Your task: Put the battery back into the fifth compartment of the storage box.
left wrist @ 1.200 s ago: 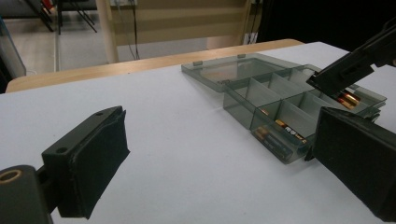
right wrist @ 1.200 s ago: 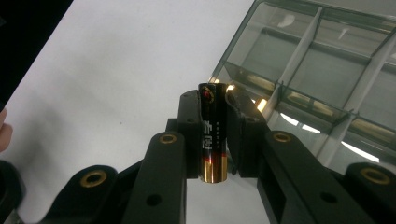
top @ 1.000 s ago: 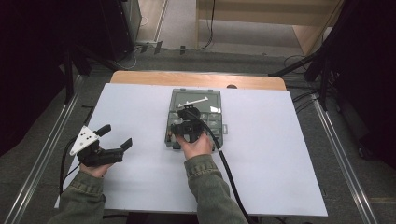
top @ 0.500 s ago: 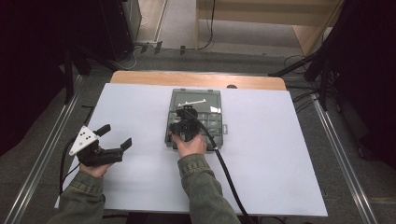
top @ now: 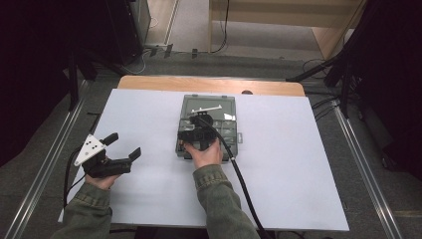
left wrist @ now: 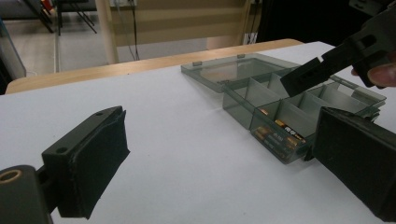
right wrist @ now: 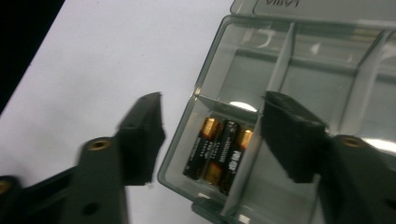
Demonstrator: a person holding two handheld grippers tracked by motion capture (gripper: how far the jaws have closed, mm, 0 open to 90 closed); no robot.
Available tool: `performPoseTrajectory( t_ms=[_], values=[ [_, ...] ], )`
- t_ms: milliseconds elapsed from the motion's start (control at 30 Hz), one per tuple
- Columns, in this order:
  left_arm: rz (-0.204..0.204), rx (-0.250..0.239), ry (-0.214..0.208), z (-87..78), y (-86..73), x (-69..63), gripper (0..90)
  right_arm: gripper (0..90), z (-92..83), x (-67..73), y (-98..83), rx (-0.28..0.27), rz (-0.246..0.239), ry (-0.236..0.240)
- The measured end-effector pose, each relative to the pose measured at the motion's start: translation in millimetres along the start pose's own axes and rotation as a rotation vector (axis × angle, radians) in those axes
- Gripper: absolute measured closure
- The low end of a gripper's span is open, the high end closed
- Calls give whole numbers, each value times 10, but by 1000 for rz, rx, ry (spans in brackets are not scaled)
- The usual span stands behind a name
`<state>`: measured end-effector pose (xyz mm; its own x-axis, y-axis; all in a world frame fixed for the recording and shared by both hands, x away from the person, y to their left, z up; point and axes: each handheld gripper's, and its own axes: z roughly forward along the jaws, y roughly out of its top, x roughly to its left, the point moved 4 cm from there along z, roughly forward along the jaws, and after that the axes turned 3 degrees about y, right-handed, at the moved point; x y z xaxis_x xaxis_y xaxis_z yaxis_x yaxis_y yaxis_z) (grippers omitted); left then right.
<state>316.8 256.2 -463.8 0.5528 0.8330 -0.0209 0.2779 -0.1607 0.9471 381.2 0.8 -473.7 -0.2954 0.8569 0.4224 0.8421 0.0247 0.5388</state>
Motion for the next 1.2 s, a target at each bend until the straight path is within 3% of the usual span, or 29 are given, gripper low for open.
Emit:
performPoseTrajectory(
  t_ms=[133, 333, 533, 667, 767, 867, 1000, 1200],
  values=[
    [3, 2, -3, 5, -2, -2, 36, 255, -52, -34, -12, 6, -84, -42],
    [3, 3, -2, 5, -2, -2, 37, 133, -106, -162, -38, 36, -129, -53],
    [4, 1, 0, 4, -2, -4, 37, 0, -199, -276, -56, -7, -162, -67],
    [4, 2, 1, 4, -2, -5, 36, 0, -297, -349, -73, -47, -184, -78],
    [5, 3, 1, 3, -2, -5, 36, 0, -382, -418, -80, -63, -182, -53],
    [6, 5, 2, 3, -3, -5, 37, 0, -480, -511, -93, -79, -186, -57],
    [5, 6, 4, 3, -5, -9, 37, 0, -618, -660, -142, -95, -171, -71],
    [10, 7, 5, 2, -6, -10, 37, 0, -849, -936, -264, -112, -193, -123]
  ],
)
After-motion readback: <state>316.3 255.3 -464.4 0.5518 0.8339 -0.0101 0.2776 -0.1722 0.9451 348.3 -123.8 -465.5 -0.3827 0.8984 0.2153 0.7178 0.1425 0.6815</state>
